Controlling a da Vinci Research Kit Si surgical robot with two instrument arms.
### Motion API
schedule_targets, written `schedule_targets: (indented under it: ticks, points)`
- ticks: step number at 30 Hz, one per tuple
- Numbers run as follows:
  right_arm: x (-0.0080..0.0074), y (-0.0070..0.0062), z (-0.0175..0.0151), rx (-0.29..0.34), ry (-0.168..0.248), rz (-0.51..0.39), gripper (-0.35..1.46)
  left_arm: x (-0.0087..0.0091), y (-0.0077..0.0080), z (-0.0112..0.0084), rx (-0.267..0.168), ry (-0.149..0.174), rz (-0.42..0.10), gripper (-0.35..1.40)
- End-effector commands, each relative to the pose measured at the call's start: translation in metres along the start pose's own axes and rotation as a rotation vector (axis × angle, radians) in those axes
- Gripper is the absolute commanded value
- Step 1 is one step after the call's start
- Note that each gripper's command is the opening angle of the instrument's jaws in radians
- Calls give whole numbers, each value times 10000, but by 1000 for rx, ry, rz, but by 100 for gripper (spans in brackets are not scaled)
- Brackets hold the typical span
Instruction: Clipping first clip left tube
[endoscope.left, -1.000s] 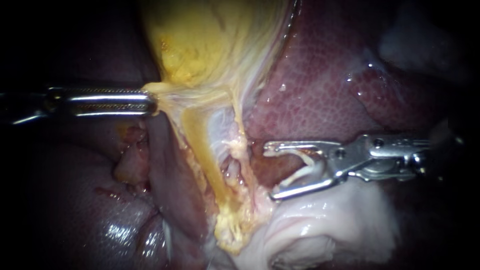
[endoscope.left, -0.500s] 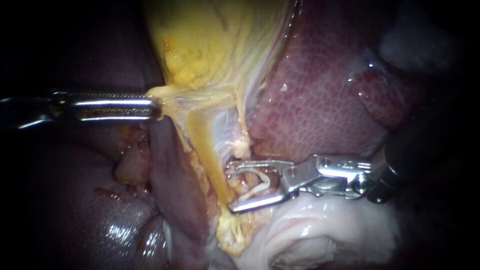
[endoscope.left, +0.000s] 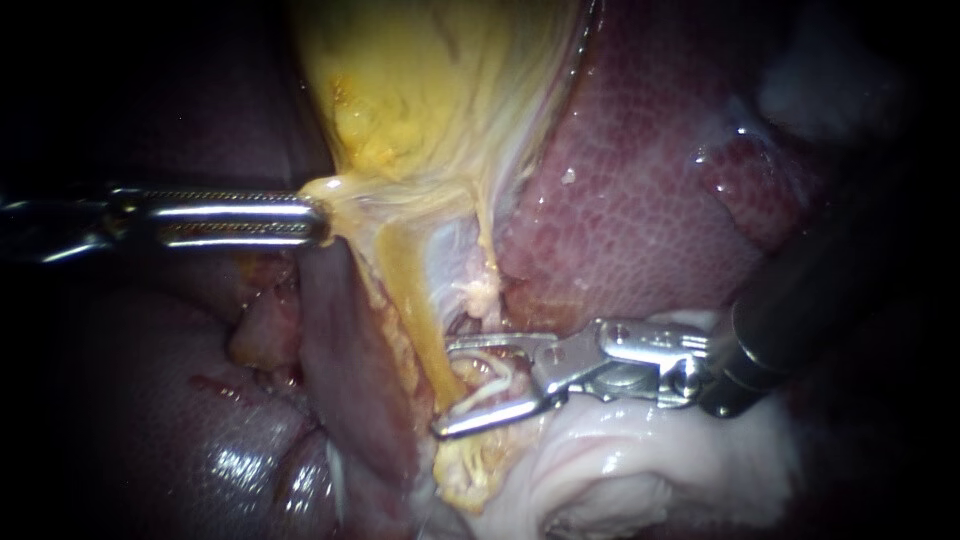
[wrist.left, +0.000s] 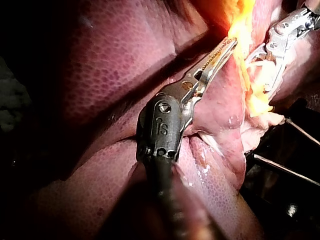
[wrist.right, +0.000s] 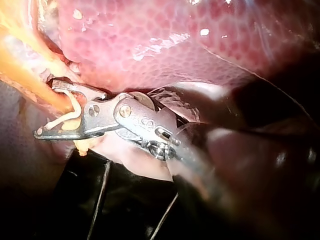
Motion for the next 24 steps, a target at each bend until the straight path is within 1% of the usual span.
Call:
schedule_targets:
  ticks: [1, 6, 10, 16, 20, 24]
  points:
    - [0, -3, 1, 10, -3, 1, 60, 1, 3, 1, 3, 0, 0, -35]
    - [-4, -13, 8, 51, -14, 18, 59, 5, 18, 4, 4, 0, 0, -35]
    - [-7, -16, 15, 69, -20, 28, 58, 7, 25, 11, 2, -1, 0, -35]
    - [-13, -13, 30, 82, -26, 40, 58, 10, 26, 29, 5, -5, 1, -35]
    - [-13, -10, 39, 84, -30, 38, 58, 15, 23, 40, 13, 4, 4, -35]
    - [-14, -5, 44, 83, -27, 43, 58, 19, 21, 46, 19, 9, 7, -35]
